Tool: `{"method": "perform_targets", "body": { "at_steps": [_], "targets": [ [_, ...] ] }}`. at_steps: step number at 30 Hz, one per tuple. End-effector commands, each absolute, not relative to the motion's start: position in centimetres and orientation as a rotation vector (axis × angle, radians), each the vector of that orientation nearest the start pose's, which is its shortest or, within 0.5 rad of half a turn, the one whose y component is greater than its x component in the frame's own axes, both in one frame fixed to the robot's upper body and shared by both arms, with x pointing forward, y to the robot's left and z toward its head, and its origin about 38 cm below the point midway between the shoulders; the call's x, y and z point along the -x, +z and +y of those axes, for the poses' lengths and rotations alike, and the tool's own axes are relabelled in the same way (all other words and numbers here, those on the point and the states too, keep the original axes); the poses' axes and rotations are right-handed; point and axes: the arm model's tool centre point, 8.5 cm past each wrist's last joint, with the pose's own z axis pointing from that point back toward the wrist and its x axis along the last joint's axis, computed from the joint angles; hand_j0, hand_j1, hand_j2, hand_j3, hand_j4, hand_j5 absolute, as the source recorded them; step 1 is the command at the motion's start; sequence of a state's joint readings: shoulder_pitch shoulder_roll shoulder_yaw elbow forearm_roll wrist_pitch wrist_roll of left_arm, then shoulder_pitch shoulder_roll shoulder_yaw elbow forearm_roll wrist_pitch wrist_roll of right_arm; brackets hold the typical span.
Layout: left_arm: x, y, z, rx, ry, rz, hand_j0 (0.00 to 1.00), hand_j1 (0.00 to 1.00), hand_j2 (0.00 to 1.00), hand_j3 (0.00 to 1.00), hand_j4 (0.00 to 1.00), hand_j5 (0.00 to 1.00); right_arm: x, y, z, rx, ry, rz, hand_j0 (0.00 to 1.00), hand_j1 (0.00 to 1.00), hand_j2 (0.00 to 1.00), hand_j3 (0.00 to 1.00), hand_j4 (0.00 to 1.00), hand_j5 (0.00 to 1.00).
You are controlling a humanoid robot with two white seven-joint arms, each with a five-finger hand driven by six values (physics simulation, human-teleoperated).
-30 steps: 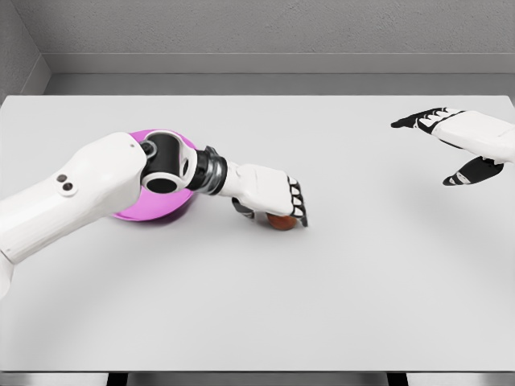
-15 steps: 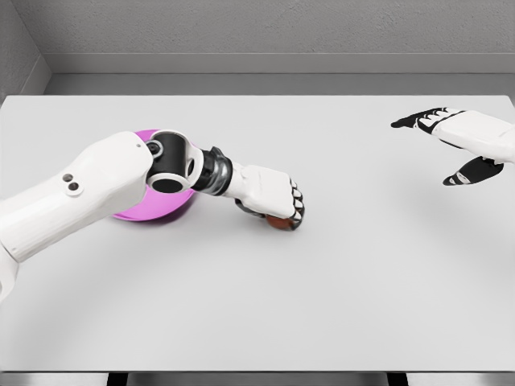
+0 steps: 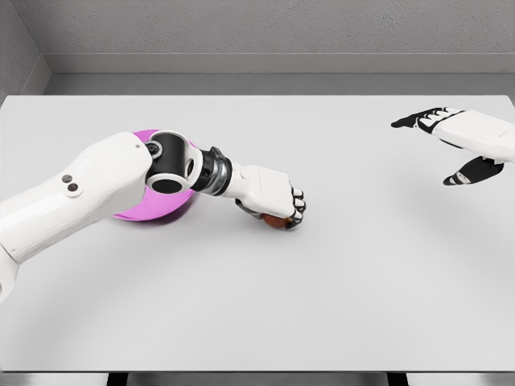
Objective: Put the apple on the plate with both arms
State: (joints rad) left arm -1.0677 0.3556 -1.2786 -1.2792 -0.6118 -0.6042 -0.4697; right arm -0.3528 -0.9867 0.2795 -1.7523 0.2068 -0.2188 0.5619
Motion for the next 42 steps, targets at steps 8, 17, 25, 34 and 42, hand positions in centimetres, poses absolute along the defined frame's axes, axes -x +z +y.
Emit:
{"method": "perform_targets", "body": {
  "at_steps": [8,17,25,34,42],
  "targets": [
    [-44.1,17.2,6.4,0.158,2.898,1.382,0.06,0.06,0.06,0.06,0.06,0.06,-39.1,26.8,-35.4,0.517,1.722,-1.363,1.00,1.00,1.00,1.00,1.00,1.00],
    [-47.2,21.2,12.6,0.336,2.957,1.490,0.06,0.06,0.06,0.06,0.06,0.06,-39.1,26.8,-35.4,0.519,1.720,-1.363,1.00,1.00,1.00,1.00,1.00,1.00],
    [-48.5,23.7,16.5,0.431,2.977,1.615,0.07,0.07,0.07,0.07,0.07,0.07,-39.1,26.8,-35.4,0.519,1.721,-1.364,1.00,1.00,1.00,1.00,1.00,1.00],
    [-50.4,21.7,21.3,0.540,3.144,1.550,0.07,0.07,0.07,0.07,0.07,0.07,-39.1,26.8,-35.4,0.519,1.720,-1.363,1.00,1.00,1.00,1.00,1.00,1.00],
    [-50.2,19.9,23.7,0.557,3.218,1.500,0.11,0.11,0.11,0.11,0.11,0.11,-39.1,26.8,-35.4,0.517,1.721,-1.363,1.00,1.00,1.00,1.00,1.00,1.00]
  ]
}}
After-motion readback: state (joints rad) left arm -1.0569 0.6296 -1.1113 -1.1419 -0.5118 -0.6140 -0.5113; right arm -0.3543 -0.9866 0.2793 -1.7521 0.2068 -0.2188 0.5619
